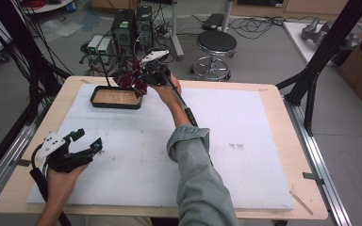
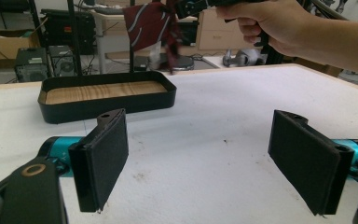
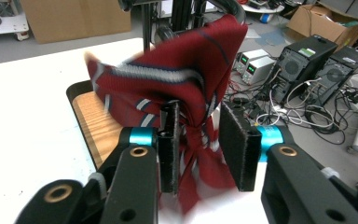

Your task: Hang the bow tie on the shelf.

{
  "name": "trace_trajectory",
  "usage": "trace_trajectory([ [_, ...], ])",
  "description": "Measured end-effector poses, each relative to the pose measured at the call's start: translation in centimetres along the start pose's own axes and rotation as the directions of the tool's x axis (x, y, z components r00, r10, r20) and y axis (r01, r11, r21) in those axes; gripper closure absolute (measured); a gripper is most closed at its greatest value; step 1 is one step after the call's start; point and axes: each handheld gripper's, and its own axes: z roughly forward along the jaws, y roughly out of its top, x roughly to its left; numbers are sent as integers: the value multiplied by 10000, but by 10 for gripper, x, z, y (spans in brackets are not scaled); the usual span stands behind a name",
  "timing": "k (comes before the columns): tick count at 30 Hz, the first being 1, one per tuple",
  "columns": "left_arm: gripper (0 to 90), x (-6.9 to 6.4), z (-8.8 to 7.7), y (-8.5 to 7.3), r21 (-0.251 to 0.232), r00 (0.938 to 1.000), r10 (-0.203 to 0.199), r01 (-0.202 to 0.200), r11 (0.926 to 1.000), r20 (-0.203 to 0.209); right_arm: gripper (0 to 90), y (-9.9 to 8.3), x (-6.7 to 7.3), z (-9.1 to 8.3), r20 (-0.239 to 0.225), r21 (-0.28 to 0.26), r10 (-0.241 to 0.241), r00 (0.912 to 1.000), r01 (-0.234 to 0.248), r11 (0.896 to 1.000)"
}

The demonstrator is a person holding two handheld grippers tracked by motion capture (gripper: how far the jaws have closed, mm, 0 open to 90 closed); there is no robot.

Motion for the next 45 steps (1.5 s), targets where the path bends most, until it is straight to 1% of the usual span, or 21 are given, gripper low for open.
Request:
trace_trajectory([
  [3, 202, 0, 0, 0, 0, 10000, 19, -19, 10000, -1, 659, 1, 1, 0, -37, 8, -100, 9999, 100, 10000],
  [5, 202, 0, 0, 0, -3, 10000, 14, -14, 10000, -13, 638, 1, 2, 0, -64, 15, -55, 10000, 55, 10000],
  [8, 202, 0, 0, 0, 3, 10000, 7, -7, 10000, -19, 561, 1, 2, -1, -85, 8, -47, 10000, 48, 10000],
  [11, 201, 0, 0, 0, 7, 10000, 3, -3, 10000, -8, 526, 2, 1, -3, -113, 68, -151, 9998, 152, 9999],
  [14, 203, 0, 0, 0, 11, 10000, 4, -5, 10000, 27, 502, 3, 0, -7, -148, 56, -150, 9998, 151, 9999],
  [17, 204, 0, 0, 0, 2, 10000, 12, -12, 10000, 3, 479, 4, -1, -13, -169, -68, -212, 9996, 210, 9998],
  [20, 204, 0, 0, 0, 22, 10000, 19, -19, 10000, -18, 435, 5, -3, -21, -175, -200, -185, 9997, 182, 9996],
  [24, 204, -1, 2, -1, 60, 10000, 56, -56, 10000, 7, 386, 7, -8, -33, -304, -597, 68, 9995, -87, 9982],
  [30, 204, -1, 4, -3, 146, 10000, 58, -58, 9999, -9, 308, 8, -17, -50, -176, -1005, 241, 9996, -257, 9946],
  [32, 204, -1, 4, -3, 163, 10000, 52, -51, 9999, -33, 284, 8, -20, -57, -138, -1092, 419, 9990, -432, 9931],
  [37, 204, -2, 5, -4, 199, 10000, 64, -63, 9998, -29, 221, 9, -29, -77, 90, -1515, 581, 9983, -561, 9869],
  [40, 204, -3, 5, -5, 200, 10000, 75, -75, 9998, -10, 205, 10, -34, -89, 215, -1741, 764, 9968, -715, 9821],
  [41, 204, -3, 5, -5, 235, 9999, 126, -126, 9996, -1, 196, 10, -35, -93, 252, -1772, 840, 9961, -782, 9811],
  [45, 204, -4, 6, -5, 205, 9999, 112, -111, 9997, -20, 187, 7, -39, -110, 464, -1841, 864, 9952, -765, 9799],
])
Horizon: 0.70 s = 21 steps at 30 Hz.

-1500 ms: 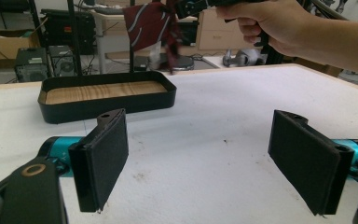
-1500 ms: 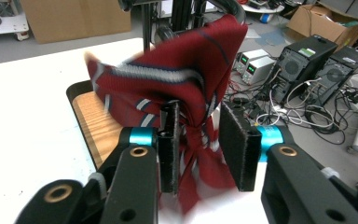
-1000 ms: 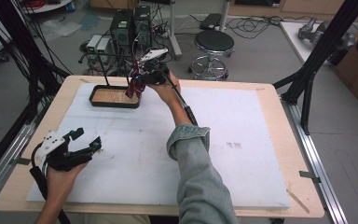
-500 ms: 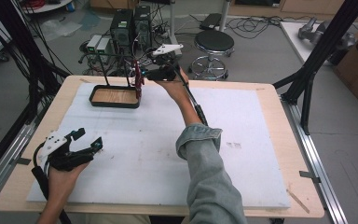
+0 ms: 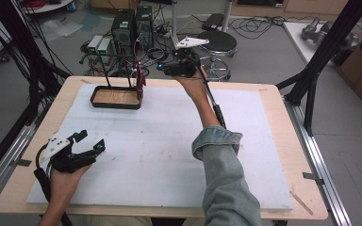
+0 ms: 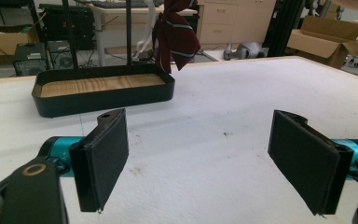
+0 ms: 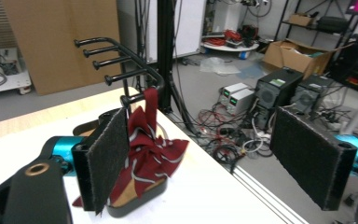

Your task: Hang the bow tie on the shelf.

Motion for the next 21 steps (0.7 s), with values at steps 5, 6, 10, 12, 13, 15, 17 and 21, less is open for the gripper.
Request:
trace_trajectory([
  [5, 204, -2, 1, 0, -10, 10000, 36, -36, 10000, 22, 180, -4, -8, -28, 350, -286, 109, 9993, -99, 9995],
  [6, 204, -2, 1, 0, 36, 10000, 68, -68, 10000, 55, 174, -5, -10, -33, 425, -279, 107, 9990, -96, 9996],
  [10, 204, -2, 2, -1, -1, 10000, 63, -63, 10000, 43, 173, -9, -19, -60, 761, -441, 201, 9969, -168, 9989],
  [12, 204, -2, 3, -1, 21, 10000, 45, -45, 10000, 37, 173, -11, -23, -73, 930, -523, 202, 9955, -154, 9985],
  [13, 204, -2, 4, -1, 50, 10000, 60, -60, 10000, 47, 172, -13, -25, -80, 948, -566, 281, 9951, -228, 9981],
  [15, 204, -2, 5, -2, 98, 10000, 64, -64, 9999, 52, 158, -16, -29, -92, 1107, -522, 356, 9932, -300, 9982],
  [17, 203, -2, 6, -2, 113, 9999, 97, -97, 9999, 51, 157, -19, -33, -104, 1218, -475, 350, 9919, -294, 9984],
  [21, 203, -3, 7, -3, 179, 9999, 134, -135, 9997, 40, 146, -28, -36, -127, 1425, -599, 392, 9890, -309, 9977],
])
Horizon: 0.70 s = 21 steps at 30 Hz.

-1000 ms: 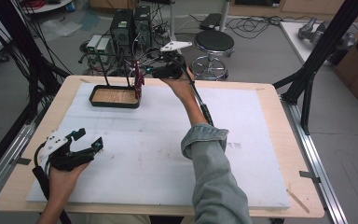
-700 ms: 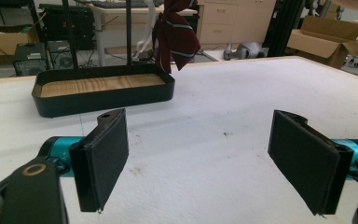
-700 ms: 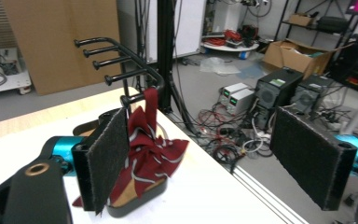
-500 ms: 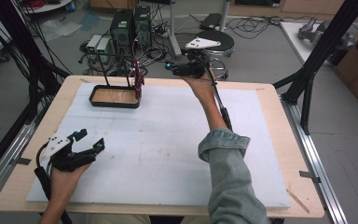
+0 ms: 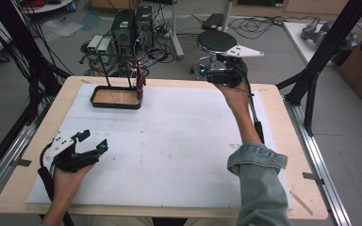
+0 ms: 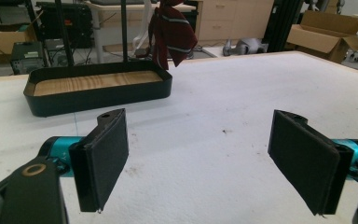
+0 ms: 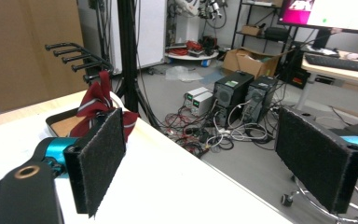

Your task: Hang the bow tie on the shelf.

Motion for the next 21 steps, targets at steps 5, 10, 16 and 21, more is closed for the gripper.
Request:
trace_trajectory([
  [5, 203, 0, 1, -1, 23, 10000, 6, -6, 10000, -29, 131, -9, -8, -30, 328, -122, 221, 9992, -217, 9997],
  [10, 203, -1, 1, -2, 82, 10000, 7, -6, 10000, -42, 126, -20, -15, -58, 663, -391, 423, 9969, -397, 9984],
  [16, 203, -1, 1, -3, 141, 10000, 44, -43, 9999, -73, 126, -34, -22, -85, 1043, -380, 593, 9928, -556, 9977],
  [21, 203, 0, 1, -3, 157, 9999, 41, -39, 9999, -122, 126, -48, -23, -109, 1364, -523, 671, 9884, -605, 9968],
])
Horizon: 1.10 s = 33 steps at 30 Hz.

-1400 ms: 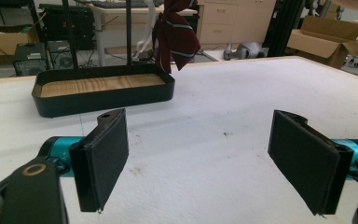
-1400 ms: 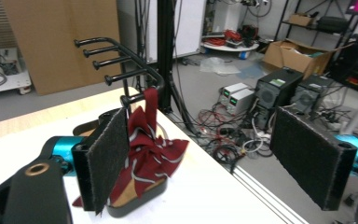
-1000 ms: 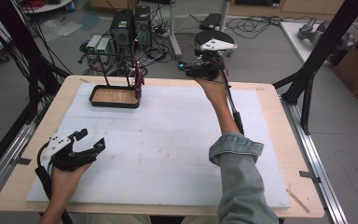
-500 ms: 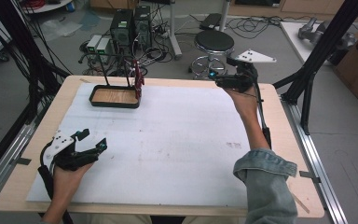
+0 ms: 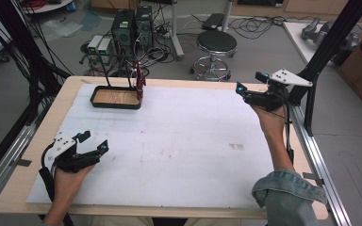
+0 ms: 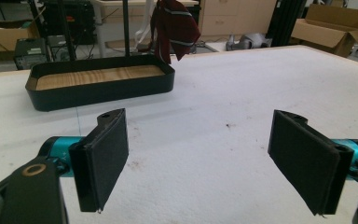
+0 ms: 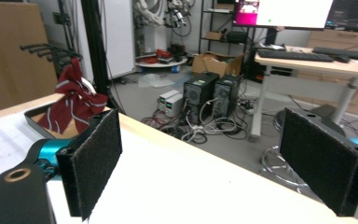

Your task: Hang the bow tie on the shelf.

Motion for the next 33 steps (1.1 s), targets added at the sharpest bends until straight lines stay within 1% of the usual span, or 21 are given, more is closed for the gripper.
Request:
trace_trajectory([
  [4, 203, 0, 0, 0, 8, 10000, 1, -1, 10000, -17, 125, -13, -1, -19, 5, -65, 219, 9998, -219, 9997],
  [6, 203, 0, 0, -1, 57, 10000, 24, -24, 10000, -30, 125, -21, 1, -29, 104, -70, 232, 9997, -231, 9997],
  [8, 203, 0, 1, -1, 52, 10000, 11, -11, 10000, -32, 125, -28, 3, -37, 158, -187, 296, 9994, -293, 9994],
  [9, 203, -1, 1, -1, 52, 10000, 9, -8, 10000, -33, 125, -32, 4, -41, 210, -177, 424, 9989, -421, 9990],
  [10, 203, -1, 1, -1, 70, 10000, 20, -20, 10000, -53, 125, -36, 5, -44, 231, -270, 413, 9989, -407, 9988],
  [12, 203, -1, 1, -1, 46, 10000, 5, -5, 10000, -58, 125, -44, 9, -50, 325, -309, 568, 9979, -558, 9980],
  [16, 203, 0, 0, -1, 68, 10000, 22, -21, 10000, -77, 124, -59, 16, -62, 456, -574, 883, 9950, -857, 9947],
  [17, 203, 0, 0, -1, 57, 10000, 26, -25, 10000, -72, 122, -64, 18, -65, 474, -645, 910, 9947, -878, 9940],
  [18, 203, 0, 0, -1, 56, 10000, 43, -43, 10000, -71, 121, -67, 20, -67, 505, -504, 1044, 9933, -1019, 9935],
  [19, 204, 0, 0, -1, 63, 10000, 51, -51, 10000, -74, 122, -72, 22, -68, 516, -539, 1025, 9934, -997, 9936],
  [20, 203, 0, 0, -1, 69, 9999, 71, -71, 10000, -77, 121, -77, 25, -70, 509, -581, 1127, 9923, -1098, 9923],
  [21, 204, 0, 0, -1, 72, 9999, 72, -71, 9999, -92, 121, -82, 27, -72, 498, -503, 1192, 9916, -1167, 9919],
  [26, 203, -1, 0, -1, 60, 9999, 35, -35, 10000, -119, 122, -106, 37, -79, 606, -453, 1447, 9876, -1421, 9888],
  [29, 204, -1, 0, -2, 56, 9999, 71, -71, 10000, -119, 121, -114, 43, -82, 683, -350, 1361, 9883, -1340, 9904],
  [33, 204, -1, 1, -2, 75, 9999, 59, -58, 10000, -130, 121, -119, 47, -84, 624, -256, 1362, 9887, -1348, 9905],
])
